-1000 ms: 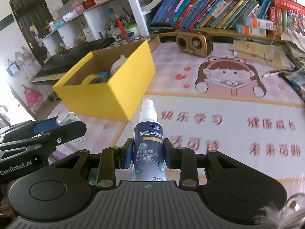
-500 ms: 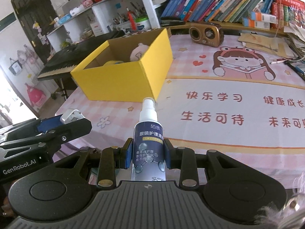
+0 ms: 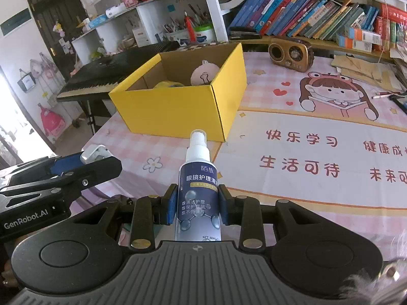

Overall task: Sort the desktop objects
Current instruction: 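Carry the plug and spray bottle with both tools over the yellow box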

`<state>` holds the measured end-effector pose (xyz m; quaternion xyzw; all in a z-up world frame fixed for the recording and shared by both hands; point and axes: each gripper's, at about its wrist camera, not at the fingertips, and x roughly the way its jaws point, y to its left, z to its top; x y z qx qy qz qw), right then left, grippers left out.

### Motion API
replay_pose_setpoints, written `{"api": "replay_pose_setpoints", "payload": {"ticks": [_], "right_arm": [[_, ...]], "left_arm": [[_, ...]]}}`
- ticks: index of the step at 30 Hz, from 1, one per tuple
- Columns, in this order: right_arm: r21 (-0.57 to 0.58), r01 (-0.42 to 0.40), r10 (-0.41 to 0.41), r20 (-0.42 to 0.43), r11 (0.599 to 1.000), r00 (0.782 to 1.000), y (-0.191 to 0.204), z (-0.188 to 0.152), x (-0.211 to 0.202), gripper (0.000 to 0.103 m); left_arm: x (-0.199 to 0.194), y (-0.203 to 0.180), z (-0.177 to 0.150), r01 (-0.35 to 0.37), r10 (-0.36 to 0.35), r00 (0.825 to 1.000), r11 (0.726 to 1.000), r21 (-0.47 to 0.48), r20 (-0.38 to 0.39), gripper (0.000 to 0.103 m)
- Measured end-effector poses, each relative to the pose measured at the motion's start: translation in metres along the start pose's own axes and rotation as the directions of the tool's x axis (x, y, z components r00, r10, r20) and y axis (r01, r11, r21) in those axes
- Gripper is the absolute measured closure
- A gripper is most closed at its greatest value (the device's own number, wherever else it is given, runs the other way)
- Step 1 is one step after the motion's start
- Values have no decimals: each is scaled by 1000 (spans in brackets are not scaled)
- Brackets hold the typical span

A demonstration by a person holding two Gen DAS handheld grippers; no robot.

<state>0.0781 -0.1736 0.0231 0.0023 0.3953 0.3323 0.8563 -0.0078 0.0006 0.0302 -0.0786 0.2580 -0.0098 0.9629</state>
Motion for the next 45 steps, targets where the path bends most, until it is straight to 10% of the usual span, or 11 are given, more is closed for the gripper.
{"api": "replay_pose_setpoints", "payload": {"ticks": [27,45], "right_arm": [[-46,-30,29,-29,998,999,11,20,19,73],[-127,-130,130,-7,983,991,-13,95,57,73]], "left_arm": [[14,16,12,-40,40,999,999,-25,-7,60],[64,19,65,-136,138,989,990,-44,49,60]]}}
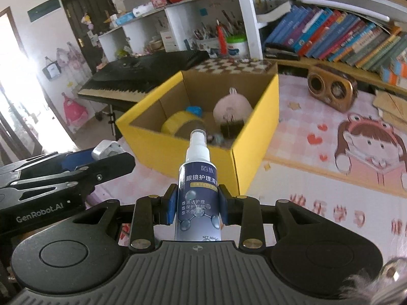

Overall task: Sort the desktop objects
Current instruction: 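Carry the plug and spray bottle with both tools over the yellow box, then lower the plug and bottle into the yellow box and open both tools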

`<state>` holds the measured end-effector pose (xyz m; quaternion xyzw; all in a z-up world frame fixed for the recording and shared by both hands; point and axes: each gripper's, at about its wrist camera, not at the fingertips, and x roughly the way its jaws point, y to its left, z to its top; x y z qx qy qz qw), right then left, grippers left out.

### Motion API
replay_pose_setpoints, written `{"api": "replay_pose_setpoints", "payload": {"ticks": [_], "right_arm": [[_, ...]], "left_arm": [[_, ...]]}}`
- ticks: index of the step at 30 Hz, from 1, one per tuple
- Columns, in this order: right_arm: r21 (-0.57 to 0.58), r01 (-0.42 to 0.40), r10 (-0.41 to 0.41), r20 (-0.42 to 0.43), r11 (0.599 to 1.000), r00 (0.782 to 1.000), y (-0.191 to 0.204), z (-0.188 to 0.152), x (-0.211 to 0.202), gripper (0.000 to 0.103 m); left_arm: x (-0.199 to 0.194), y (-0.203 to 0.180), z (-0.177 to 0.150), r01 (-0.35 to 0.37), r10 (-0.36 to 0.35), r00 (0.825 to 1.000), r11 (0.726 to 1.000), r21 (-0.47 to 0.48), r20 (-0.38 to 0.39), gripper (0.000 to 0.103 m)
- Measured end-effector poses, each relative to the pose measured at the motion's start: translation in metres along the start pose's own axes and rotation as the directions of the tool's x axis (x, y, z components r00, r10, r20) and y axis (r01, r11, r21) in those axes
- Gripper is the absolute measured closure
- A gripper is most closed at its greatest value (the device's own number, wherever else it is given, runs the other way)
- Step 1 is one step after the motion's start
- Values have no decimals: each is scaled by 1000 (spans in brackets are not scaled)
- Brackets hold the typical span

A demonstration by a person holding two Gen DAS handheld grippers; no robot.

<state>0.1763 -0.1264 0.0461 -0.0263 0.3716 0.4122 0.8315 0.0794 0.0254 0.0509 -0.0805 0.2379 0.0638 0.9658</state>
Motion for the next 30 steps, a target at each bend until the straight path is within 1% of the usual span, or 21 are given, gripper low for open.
{"api": "replay_pose_setpoints", "payload": {"ticks": [11,16,20,23,25,27,28,30], "right_arm": [[-50,-59,60,33,997,998,-28,53,24,73],[-59,-61,64,63,996,996,-41,74,37,73],[-53,-67,70,65,996,995,-52,90,52,73],[-50,-69,72,65,996,995,-58,98,61,73],[-47,-73,76,63,996,995,-62,102,67,73],[-46,-78,80,56,996,995,-64,106,73,73],[-49,-82,84,52,995,995,-65,109,76,73],[-60,-92,94,39,994,995,-65,111,83,73]], "left_arm": [[50,-8,27,-53,53,999,998,15,8,60],[82,-6,34,-74,74,997,997,12,-20,60],[114,-10,32,-78,82,994,995,59,-71,60],[131,-10,27,-71,81,989,994,85,-122,60],[140,-9,21,-65,81,983,993,99,-164,60],[149,-6,16,-44,68,971,993,109,-230,60],[151,-3,15,-33,52,969,996,83,-242,60],[156,-3,18,-31,56,962,995,93,-268,60]]}}
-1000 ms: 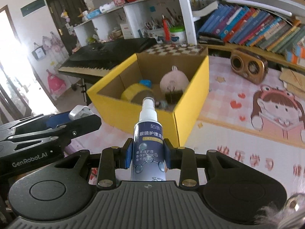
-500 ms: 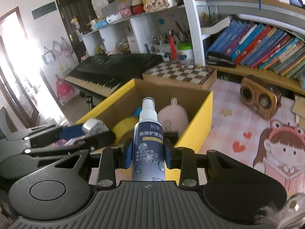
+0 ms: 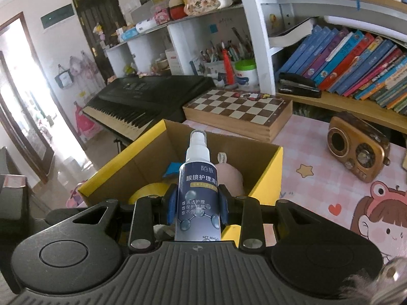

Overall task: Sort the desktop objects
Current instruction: 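Lower the plug and bottle into the yellow box and open both tools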

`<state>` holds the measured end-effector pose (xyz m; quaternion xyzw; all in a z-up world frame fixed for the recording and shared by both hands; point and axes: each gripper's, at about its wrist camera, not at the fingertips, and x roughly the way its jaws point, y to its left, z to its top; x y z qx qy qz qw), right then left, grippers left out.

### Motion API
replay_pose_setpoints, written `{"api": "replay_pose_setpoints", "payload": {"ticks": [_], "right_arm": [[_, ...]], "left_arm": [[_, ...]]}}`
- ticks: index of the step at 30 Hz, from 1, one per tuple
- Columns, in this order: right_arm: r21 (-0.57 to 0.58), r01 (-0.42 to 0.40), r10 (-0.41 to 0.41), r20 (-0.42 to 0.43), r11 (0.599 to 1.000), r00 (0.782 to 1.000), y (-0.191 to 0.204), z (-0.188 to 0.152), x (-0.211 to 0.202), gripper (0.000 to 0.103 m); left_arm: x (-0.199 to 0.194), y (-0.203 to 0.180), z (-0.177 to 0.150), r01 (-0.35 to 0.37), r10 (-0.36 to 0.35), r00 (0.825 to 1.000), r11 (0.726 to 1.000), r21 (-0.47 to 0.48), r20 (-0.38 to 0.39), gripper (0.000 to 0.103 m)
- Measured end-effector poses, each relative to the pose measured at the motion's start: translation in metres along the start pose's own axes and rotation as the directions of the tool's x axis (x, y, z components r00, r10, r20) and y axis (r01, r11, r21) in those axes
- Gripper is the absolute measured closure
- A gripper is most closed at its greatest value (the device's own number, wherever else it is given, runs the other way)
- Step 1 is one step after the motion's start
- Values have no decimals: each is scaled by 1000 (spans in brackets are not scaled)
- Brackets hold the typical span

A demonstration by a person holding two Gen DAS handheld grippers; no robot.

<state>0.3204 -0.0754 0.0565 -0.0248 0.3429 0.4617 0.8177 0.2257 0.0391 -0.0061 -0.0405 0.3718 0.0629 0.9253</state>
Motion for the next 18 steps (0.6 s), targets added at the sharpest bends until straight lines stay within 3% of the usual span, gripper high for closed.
{"api": "replay_pose_setpoints", "payload": {"ticks": [6,8,10,18], "right_arm": [[-48,-30,29,-32,998,999,3,7,22,73],[-62,-40,38,-42,997,998,4,9,30,73],[-69,-49,45,-54,996,998,5,11,37,73],[-95,-92,82,-97,991,992,12,11,51,73]], "left_arm": [[11,6,2,16,-17,999,1000,-12,-52,59],[11,6,1,12,-12,999,1000,-14,-48,54],[5,6,0,-18,18,1000,1000,-15,-11,34],[-54,26,-19,-71,95,982,986,-148,160,28]]}}
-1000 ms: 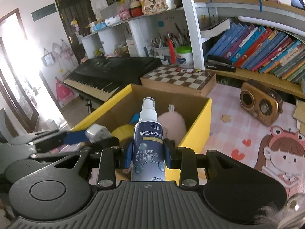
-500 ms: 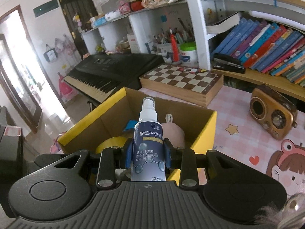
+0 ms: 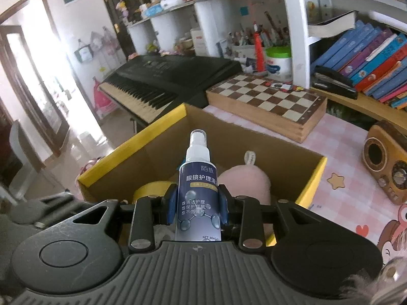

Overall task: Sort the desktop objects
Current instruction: 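Lower the plug and bottle into the yellow box and open both tools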

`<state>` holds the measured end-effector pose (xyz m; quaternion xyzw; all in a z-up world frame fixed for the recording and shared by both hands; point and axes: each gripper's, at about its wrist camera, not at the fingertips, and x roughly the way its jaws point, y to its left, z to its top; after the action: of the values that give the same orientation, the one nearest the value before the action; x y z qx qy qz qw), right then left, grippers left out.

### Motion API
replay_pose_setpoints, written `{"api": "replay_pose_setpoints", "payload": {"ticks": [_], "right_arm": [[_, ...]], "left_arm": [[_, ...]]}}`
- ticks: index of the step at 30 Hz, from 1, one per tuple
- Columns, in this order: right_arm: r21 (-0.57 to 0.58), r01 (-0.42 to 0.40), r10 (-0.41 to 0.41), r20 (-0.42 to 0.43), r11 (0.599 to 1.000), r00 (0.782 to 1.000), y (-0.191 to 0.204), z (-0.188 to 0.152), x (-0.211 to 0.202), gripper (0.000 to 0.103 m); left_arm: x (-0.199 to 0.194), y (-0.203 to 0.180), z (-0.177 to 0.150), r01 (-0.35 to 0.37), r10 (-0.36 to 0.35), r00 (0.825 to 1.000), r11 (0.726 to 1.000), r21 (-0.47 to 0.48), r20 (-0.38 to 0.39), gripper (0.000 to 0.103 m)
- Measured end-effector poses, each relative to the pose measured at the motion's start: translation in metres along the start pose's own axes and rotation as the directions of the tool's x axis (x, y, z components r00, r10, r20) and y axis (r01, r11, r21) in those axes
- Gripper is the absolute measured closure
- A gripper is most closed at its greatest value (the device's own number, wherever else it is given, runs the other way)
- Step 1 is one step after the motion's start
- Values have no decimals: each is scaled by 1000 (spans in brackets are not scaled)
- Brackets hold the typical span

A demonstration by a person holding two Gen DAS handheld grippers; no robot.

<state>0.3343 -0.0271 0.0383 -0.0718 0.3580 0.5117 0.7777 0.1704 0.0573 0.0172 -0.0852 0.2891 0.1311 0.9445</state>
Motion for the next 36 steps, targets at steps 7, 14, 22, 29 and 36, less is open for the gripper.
{"api": "replay_pose_setpoints", "payload": {"ticks": [7,14,22,29,36], "right_arm": [[-104,-18,7,-107,994,994,19,-11,21,73],[-182,23,-57,-185,983,981,28,-23,46,73],[-197,44,-94,-255,979,962,27,-16,67,73],[-137,56,-73,-124,989,990,31,-17,36,47],[-71,120,-122,-16,990,992,42,-25,0,47]], "left_arm": [[-32,18,-4,-72,79,994,994,-87,79,23],[-38,16,-5,-88,99,989,991,-97,112,22],[-45,14,-7,-82,92,989,992,-96,115,22],[-55,15,-5,-52,63,986,996,-73,152,17],[-69,20,-7,-21,32,982,998,-63,186,13]]}}
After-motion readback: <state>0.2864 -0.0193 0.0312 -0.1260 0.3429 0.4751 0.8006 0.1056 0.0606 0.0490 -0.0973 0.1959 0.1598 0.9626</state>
